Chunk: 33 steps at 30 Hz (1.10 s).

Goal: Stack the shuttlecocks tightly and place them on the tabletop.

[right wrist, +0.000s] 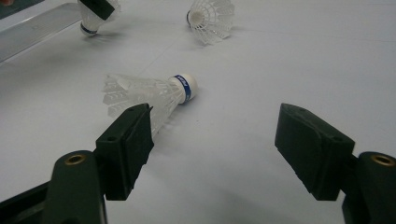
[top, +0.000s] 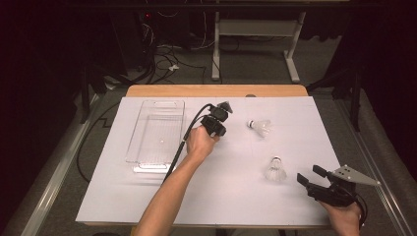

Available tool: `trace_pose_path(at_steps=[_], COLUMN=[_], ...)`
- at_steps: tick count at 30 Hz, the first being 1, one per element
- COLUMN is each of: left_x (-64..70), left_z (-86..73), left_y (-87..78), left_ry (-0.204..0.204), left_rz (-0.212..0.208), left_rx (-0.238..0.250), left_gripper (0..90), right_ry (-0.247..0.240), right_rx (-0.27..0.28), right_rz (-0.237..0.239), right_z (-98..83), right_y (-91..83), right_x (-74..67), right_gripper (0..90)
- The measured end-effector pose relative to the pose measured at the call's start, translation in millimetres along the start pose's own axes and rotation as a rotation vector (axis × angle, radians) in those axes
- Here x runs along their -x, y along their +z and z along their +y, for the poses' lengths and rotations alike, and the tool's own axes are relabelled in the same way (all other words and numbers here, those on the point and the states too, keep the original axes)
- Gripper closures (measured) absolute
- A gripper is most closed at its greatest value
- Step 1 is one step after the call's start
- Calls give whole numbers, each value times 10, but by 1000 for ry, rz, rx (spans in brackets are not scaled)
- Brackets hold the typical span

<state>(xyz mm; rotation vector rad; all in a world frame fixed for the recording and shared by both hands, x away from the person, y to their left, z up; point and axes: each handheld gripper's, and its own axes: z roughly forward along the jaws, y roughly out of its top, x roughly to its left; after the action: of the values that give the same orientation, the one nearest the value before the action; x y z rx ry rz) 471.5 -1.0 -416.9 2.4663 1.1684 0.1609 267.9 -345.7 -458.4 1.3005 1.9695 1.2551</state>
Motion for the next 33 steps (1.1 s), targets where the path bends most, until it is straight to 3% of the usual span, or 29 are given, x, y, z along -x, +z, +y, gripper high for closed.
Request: trace_pose_path(at_steps=[33], left_x=[80], left_z=[31], left_y=[133], left_ry=[10], left_rz=[-10], left_rx=[-14], left_gripper=[889], right_ry=[4], right_rx=[-5], right_rz=[3], right_z=[1], right_y=[16], right_x=[8], right_gripper=[279])
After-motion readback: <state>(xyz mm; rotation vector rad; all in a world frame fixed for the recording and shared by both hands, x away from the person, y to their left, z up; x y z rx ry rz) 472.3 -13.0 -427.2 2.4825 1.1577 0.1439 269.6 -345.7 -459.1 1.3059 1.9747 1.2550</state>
